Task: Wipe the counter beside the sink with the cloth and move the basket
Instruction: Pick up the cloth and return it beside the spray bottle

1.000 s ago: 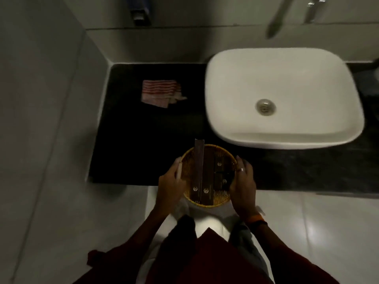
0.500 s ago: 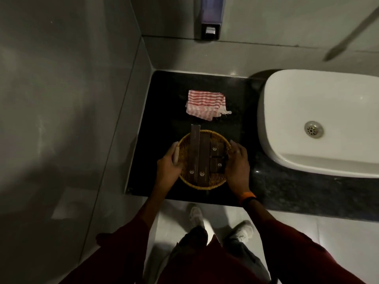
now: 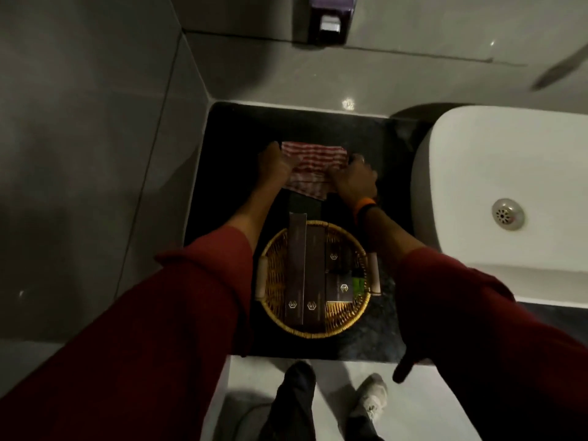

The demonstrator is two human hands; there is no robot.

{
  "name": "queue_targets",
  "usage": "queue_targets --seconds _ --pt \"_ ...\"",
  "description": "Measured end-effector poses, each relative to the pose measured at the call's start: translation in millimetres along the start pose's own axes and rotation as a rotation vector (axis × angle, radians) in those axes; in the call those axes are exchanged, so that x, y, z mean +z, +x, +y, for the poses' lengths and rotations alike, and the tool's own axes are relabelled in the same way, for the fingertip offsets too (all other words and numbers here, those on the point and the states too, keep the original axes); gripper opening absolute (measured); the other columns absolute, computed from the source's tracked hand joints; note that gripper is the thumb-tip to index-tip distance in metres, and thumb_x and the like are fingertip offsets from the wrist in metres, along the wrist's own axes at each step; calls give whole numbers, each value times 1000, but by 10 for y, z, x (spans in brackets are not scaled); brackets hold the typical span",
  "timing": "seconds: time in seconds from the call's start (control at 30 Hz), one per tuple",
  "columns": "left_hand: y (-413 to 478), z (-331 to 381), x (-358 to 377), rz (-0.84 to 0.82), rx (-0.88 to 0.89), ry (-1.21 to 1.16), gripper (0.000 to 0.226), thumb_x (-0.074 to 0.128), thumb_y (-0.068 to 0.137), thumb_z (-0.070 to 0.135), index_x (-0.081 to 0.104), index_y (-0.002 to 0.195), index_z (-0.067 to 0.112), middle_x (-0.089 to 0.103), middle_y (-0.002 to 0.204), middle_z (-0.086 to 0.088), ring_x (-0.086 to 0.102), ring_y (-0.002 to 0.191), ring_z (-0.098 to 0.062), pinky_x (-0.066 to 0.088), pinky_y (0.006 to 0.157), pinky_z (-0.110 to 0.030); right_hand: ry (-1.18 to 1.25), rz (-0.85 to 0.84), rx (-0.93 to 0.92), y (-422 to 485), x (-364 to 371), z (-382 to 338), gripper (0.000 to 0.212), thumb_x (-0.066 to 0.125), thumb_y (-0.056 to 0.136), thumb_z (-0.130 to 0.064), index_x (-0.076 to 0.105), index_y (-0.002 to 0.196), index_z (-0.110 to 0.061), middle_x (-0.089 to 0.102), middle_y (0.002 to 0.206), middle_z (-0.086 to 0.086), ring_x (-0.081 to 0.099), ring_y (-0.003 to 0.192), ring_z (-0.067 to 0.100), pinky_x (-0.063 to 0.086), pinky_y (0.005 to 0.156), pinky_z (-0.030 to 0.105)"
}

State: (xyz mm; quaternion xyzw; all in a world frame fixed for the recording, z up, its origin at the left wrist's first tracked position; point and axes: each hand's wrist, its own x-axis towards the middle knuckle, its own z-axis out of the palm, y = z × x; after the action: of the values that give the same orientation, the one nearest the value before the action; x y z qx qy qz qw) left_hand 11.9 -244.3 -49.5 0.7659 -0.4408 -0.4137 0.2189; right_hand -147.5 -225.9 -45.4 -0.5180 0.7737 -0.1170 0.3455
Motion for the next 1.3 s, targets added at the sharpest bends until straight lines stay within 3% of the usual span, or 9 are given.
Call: queue_targets --seconds 0.17,0.3,0.47,0.57,0.8,0.93,1.03,1.13,1.3 --pt "-14 138 -12 -87 -69 -134 42 73 88 20 65 123 -3 69 123 -22 68 113 -33 56 98 -42 209 -37 27 -33 -184 -4 47 58 100 -34 67 124 5 68 128 28 63 122 40 50 99 41" --pt "-489 469 -107 -163 83 -410 29 71 87 13 69 111 -3 73 92 -9 70 81 -19 57 71 -29 661 -23 -21 -381 -747 135 39 60 95 -32 71 118 -3 74 120 18 69 114 34 55 103 50" --pt "-1192 1247 328 -185 192 -568 19 82 78 19 68 82 8 75 70 4 73 65 -7 55 54 -19 1035 32 -6 -695 -1794 680 28 68 74 -14 68 100 -3 74 93 18 69 81 31 54 64 37" --pt "-1589 1730 997 -194 262 -588 24 81 82 10 61 93 2 75 87 -6 72 73 -10 59 65 -22 1072 114 15 -756 -2440 1277 11 70 83 -8 61 88 -13 72 76 3 68 63 16 50 53 24" --pt "-2257 2887 2971 -415 426 -397 46 68 92 8 49 132 21 67 126 -10 70 111 -24 62 90 -42 1072 344 49 -296 -3819 3115 27 67 97 -12 67 119 4 75 94 11 73 71 12 60 61 25" --pt "-2477 3566 4098 -422 498 -249 47 68 86 5 60 132 13 70 124 -14 68 113 -29 55 101 -50 1057 426 105 201 -4511 4093 29 65 99 -9 67 126 0 74 121 17 72 112 29 59 99 45" --pt "-2563 3934 4806 -444 529 -133 63 67 77 22 56 137 7 64 136 -15 60 125 -26 47 109 -41 869 525 67 545 -4945 4664 30 63 97 -3 65 126 2 70 126 22 67 120 34 53 108 47" --pt "-2591 4036 5449 -470 525 -91 60 74 88 17 51 142 6 57 145 -14 52 135 -25 39 113 -32 662 587 40 808 -5223 5179 31 63 93 0 62 123 3 69 123 20 66 118 33 51 102 23" --pt "-2607 4054 6191 -436 529 -8 45 61 97 14 52 139 -1 53 146 -22 49 138 -35 36 115 -30 543 545 17 1131 -5354 5745 23 60 96 2 61 119 5 70 117 21 65 107 27 51 104 52"
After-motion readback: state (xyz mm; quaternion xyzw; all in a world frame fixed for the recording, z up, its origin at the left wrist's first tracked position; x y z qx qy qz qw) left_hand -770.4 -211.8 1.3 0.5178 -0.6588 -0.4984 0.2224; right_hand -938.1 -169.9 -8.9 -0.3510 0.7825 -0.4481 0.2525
